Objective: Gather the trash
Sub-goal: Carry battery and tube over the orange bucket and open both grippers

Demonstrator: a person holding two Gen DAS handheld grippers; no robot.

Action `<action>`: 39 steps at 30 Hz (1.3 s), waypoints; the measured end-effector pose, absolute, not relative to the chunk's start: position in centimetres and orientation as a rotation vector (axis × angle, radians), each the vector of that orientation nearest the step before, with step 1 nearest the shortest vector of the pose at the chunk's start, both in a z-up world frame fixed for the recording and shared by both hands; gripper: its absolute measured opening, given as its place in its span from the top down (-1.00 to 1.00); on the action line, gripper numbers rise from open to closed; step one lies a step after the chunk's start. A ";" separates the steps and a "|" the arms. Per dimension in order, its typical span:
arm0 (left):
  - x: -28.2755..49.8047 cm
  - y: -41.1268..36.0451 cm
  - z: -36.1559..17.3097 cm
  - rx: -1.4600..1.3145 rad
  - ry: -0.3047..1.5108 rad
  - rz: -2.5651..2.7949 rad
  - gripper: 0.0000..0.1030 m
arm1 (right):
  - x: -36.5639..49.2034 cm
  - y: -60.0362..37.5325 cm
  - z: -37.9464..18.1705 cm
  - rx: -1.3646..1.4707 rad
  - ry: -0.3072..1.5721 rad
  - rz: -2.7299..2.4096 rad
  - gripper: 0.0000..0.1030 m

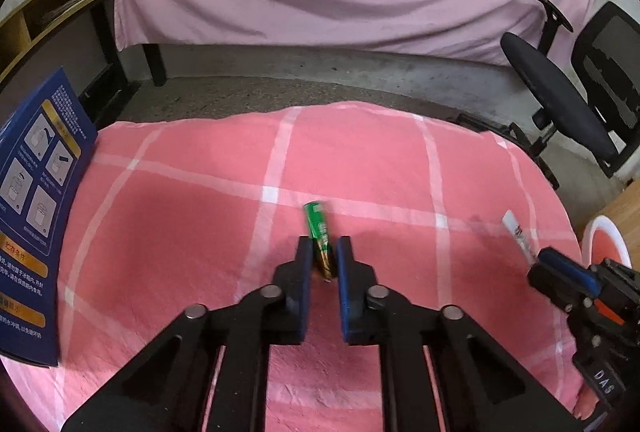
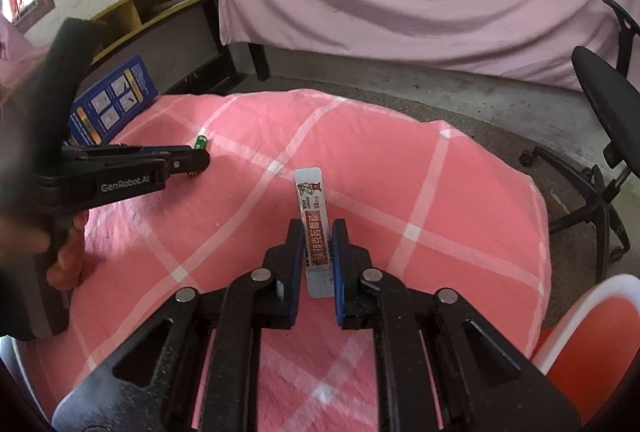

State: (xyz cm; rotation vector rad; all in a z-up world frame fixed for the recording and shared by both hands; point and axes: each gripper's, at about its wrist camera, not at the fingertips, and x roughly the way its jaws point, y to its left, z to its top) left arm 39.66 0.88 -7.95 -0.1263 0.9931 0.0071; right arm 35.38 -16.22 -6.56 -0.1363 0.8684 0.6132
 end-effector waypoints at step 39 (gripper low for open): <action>21.3 -22.4 4.6 0.038 0.171 -0.475 0.86 | 15.0 -36.9 5.0 0.078 0.020 0.046 0.38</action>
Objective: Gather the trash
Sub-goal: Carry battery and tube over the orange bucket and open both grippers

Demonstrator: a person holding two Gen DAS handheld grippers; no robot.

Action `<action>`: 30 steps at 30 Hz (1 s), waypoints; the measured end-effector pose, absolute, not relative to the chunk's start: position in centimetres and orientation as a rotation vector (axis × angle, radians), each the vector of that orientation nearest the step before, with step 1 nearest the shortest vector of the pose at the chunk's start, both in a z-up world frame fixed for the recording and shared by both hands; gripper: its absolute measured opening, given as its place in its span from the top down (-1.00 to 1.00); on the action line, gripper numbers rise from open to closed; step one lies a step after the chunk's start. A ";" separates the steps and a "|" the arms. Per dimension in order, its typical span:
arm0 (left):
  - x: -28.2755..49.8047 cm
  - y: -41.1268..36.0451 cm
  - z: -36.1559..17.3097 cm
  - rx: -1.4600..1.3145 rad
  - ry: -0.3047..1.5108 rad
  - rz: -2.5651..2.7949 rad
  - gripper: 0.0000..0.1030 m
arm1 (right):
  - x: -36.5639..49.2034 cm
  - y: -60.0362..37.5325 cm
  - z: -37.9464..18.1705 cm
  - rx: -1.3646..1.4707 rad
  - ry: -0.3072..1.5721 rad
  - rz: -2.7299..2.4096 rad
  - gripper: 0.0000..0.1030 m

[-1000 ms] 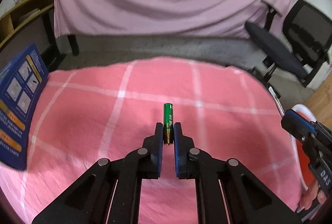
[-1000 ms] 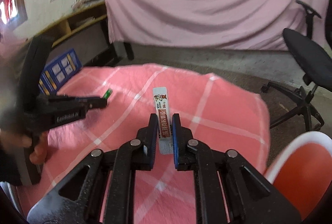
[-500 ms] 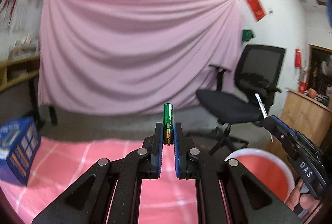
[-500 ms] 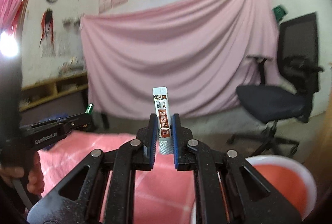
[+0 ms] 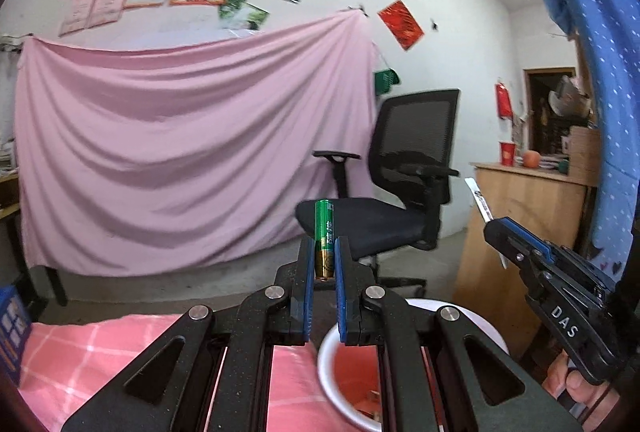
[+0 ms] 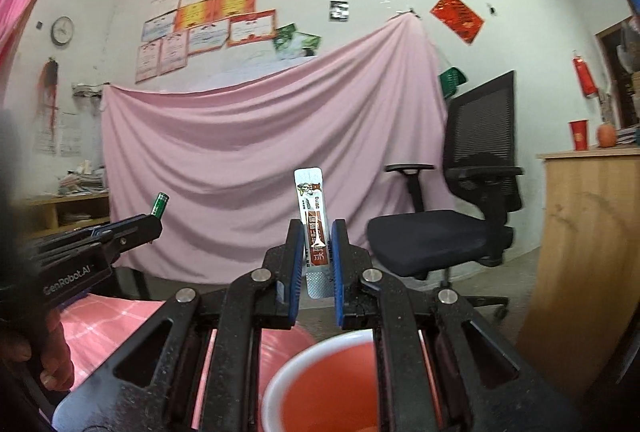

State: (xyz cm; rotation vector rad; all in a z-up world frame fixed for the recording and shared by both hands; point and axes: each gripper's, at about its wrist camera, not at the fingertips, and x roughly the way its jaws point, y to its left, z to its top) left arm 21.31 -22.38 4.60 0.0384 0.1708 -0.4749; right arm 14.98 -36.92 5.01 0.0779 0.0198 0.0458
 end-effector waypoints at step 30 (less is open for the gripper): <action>25.3 -29.5 -0.5 0.049 0.581 -0.608 0.85 | 17.4 -42.2 0.0 0.161 0.371 -0.034 0.35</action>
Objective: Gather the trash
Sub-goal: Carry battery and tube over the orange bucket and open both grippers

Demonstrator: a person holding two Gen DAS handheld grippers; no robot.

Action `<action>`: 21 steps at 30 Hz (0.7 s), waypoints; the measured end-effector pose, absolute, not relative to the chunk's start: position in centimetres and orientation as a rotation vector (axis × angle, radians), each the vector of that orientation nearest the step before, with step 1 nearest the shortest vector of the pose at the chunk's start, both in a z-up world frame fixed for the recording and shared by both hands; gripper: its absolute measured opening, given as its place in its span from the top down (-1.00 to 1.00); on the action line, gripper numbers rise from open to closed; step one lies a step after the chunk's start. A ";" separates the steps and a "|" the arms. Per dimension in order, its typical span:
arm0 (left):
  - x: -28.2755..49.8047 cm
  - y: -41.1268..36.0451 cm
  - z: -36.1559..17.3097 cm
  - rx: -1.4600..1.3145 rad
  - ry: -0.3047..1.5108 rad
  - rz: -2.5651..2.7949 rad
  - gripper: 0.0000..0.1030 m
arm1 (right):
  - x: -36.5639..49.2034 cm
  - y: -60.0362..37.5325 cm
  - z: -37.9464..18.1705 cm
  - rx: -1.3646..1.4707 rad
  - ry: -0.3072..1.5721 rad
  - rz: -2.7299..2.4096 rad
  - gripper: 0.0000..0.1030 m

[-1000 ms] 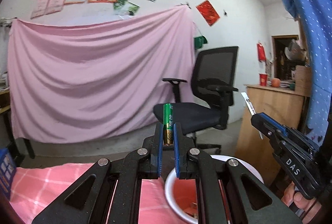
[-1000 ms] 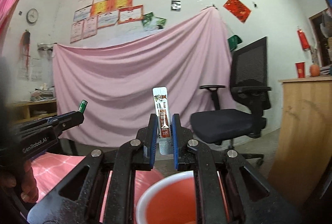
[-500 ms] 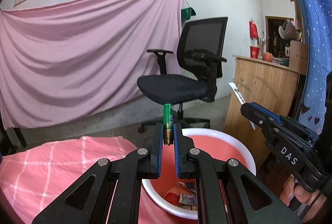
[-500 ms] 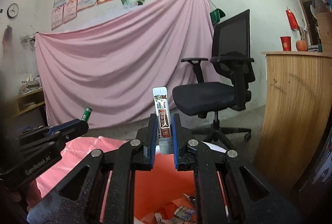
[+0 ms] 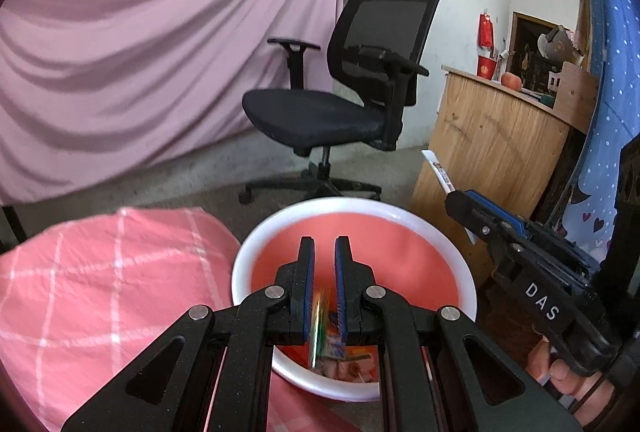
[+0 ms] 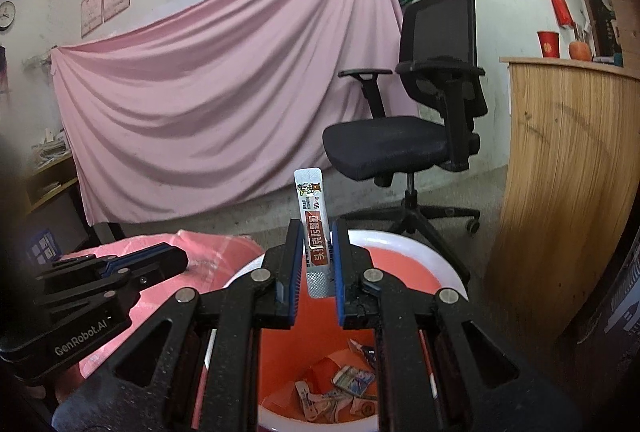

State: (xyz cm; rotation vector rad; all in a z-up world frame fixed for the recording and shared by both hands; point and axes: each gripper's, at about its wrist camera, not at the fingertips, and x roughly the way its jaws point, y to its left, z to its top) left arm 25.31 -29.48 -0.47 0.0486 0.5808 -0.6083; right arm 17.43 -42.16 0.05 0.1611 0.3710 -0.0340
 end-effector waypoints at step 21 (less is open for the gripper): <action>23.6 -23.6 0.9 -0.019 0.549 -0.508 0.42 | 16.3 -40.9 0.2 0.145 0.362 -0.051 0.07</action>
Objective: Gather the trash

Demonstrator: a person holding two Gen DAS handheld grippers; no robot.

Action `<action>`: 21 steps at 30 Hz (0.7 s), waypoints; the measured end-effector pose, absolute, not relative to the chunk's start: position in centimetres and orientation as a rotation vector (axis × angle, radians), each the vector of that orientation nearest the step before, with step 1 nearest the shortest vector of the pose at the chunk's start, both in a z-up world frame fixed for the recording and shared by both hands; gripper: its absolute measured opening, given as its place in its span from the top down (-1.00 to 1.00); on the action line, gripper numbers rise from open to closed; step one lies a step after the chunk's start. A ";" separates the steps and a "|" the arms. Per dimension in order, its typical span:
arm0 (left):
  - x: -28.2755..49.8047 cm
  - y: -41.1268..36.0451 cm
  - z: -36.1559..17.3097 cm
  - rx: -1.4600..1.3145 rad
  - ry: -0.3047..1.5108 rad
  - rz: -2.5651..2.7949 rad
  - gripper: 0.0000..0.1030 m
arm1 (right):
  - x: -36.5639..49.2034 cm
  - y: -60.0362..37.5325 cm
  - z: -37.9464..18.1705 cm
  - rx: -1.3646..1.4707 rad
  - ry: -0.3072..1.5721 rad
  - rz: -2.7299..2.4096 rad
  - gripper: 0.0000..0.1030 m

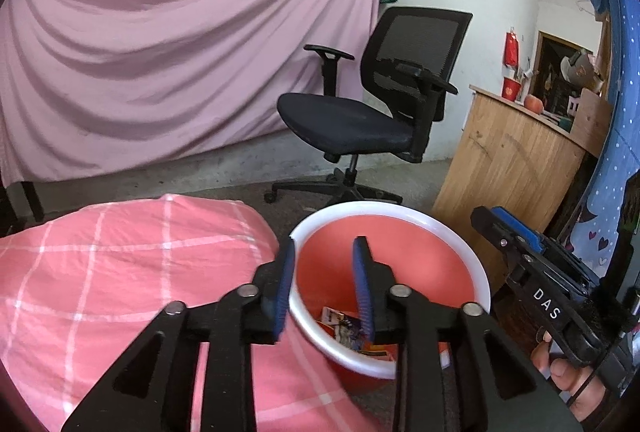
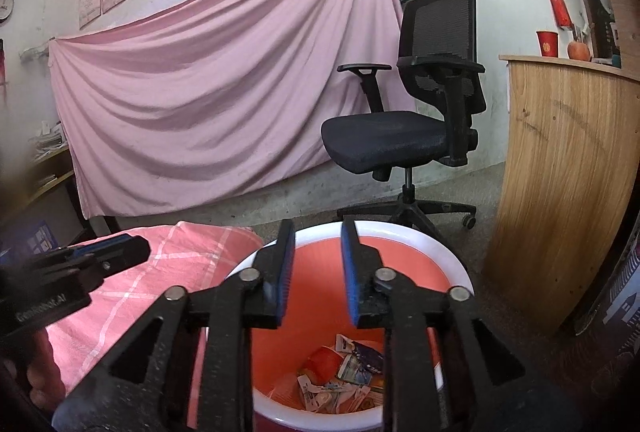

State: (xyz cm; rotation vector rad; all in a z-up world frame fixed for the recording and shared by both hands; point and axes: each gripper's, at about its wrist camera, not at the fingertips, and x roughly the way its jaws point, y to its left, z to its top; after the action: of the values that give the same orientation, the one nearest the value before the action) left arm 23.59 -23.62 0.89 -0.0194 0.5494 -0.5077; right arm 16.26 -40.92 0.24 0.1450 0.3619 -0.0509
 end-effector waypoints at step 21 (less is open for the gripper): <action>14.2 -12.6 0.5 -0.017 0.413 -0.354 -0.95 | 8.0 -35.3 0.7 0.174 0.223 -0.046 -0.96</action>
State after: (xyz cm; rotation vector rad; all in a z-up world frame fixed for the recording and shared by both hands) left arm 14.18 -12.62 0.50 -0.0172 0.4131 -0.3542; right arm 7.97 -35.28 0.72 0.1735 0.2229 -0.0455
